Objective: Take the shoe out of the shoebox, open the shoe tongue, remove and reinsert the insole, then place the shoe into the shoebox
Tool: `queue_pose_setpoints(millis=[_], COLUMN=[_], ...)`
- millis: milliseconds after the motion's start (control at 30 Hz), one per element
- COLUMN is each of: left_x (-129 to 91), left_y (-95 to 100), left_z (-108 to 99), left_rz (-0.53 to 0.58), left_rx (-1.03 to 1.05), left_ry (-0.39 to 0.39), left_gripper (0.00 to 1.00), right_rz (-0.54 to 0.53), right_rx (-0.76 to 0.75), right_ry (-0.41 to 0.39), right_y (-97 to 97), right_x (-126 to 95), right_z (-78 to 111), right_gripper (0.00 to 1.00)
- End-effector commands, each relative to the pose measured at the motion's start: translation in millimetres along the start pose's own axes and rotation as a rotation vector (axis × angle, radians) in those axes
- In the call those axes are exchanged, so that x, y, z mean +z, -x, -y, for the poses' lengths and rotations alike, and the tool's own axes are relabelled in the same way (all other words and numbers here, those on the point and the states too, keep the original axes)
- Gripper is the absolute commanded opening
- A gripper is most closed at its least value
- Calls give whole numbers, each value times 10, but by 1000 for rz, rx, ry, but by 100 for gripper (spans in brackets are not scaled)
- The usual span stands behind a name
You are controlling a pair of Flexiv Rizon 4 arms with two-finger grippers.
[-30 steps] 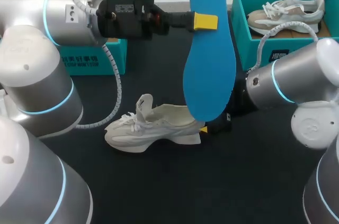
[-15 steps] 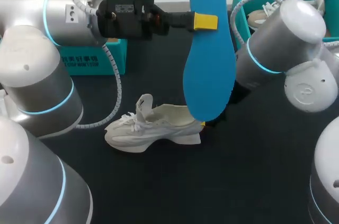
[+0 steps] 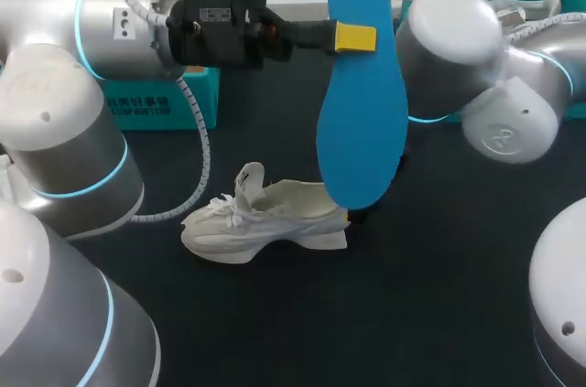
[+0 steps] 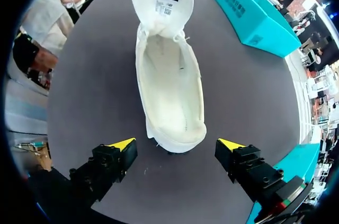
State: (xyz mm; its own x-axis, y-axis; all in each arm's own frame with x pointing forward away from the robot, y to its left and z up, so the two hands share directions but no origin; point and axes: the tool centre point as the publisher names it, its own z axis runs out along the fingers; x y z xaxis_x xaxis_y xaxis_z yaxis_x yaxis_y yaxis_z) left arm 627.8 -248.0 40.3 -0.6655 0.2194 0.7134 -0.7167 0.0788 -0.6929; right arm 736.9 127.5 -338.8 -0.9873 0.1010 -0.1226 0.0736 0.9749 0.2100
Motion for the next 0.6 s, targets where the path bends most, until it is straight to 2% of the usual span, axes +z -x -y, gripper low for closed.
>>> queue_pose_setpoints(millis=[33, 600], left_x=[0, 0], left_y=[-1, -1], left_z=[-14, -14], left_rz=[1, 1], left_rx=[0, 0], left_ry=[-1, -1], left_gripper=[0, 0], right_rz=[3, -4], right_rx=[12, 41], right_ry=[-77, -70], right_y=[6, 58], right_x=[27, 125], right_z=[-35, 59], right_gripper=[100, 100])
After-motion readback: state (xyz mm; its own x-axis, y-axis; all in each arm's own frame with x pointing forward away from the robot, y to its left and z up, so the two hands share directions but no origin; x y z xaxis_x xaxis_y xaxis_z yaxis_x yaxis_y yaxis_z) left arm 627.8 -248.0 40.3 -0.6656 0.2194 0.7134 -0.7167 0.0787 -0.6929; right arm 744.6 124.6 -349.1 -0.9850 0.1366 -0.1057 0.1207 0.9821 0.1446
